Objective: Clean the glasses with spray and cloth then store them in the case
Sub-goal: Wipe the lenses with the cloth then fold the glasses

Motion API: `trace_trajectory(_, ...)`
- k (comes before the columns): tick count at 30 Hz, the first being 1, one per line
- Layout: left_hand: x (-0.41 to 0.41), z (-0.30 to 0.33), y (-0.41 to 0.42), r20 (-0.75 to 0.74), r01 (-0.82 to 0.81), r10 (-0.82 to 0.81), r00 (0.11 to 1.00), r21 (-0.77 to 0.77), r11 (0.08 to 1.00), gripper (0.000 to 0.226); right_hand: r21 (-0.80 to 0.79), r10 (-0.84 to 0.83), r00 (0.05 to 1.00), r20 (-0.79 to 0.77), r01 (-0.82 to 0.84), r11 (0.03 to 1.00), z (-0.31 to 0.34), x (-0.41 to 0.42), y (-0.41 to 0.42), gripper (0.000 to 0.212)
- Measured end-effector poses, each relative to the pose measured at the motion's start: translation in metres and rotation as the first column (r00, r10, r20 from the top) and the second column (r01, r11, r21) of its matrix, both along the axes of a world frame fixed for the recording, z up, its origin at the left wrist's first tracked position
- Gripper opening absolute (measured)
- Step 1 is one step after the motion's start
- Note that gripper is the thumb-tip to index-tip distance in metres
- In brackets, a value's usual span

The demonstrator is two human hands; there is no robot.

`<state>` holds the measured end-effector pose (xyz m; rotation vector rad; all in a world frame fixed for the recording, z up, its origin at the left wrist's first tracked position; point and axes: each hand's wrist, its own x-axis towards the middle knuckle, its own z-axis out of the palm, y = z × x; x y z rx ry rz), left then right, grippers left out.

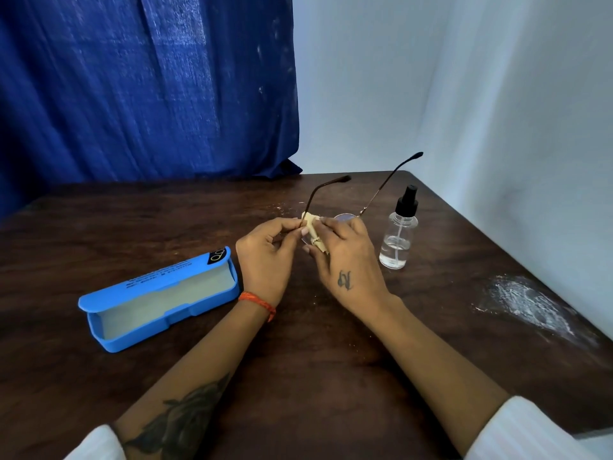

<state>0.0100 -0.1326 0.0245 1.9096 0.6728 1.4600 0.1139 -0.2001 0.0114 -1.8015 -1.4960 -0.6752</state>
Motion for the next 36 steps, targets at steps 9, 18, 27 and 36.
trace_trajectory(9, -0.001, 0.001, -0.002, 0.050, 0.009, -0.003, 0.999, -0.111, 0.994, 0.012, 0.119, 0.201, 0.977, -0.067, -0.193, 0.974, 0.003, 0.001, -0.005, 0.023)
trace_trajectory(18, -0.002, -0.003, 0.001, -0.012, -0.021, 0.021, 1.000, 0.000, 1.000, 0.017, -0.045, -0.022, 0.991, 0.134, 0.028, 0.999, -0.003, -0.005, 0.002, 0.036)
trace_trajectory(27, -0.002, -0.004, -0.001, 0.009, 0.029, -0.028, 1.000, -0.089, 0.996, 0.013, 0.065, 0.222, 0.975, 0.023, -0.223, 0.973, 0.000, -0.002, -0.005, 0.018)
trace_trajectory(36, -0.001, -0.006, 0.003, -0.031, -0.023, 0.025, 0.999, 0.047, 0.999, 0.018, 0.091, -0.074, 0.968, 0.238, 0.053, 0.994, 0.003, -0.010, -0.002, 0.017)
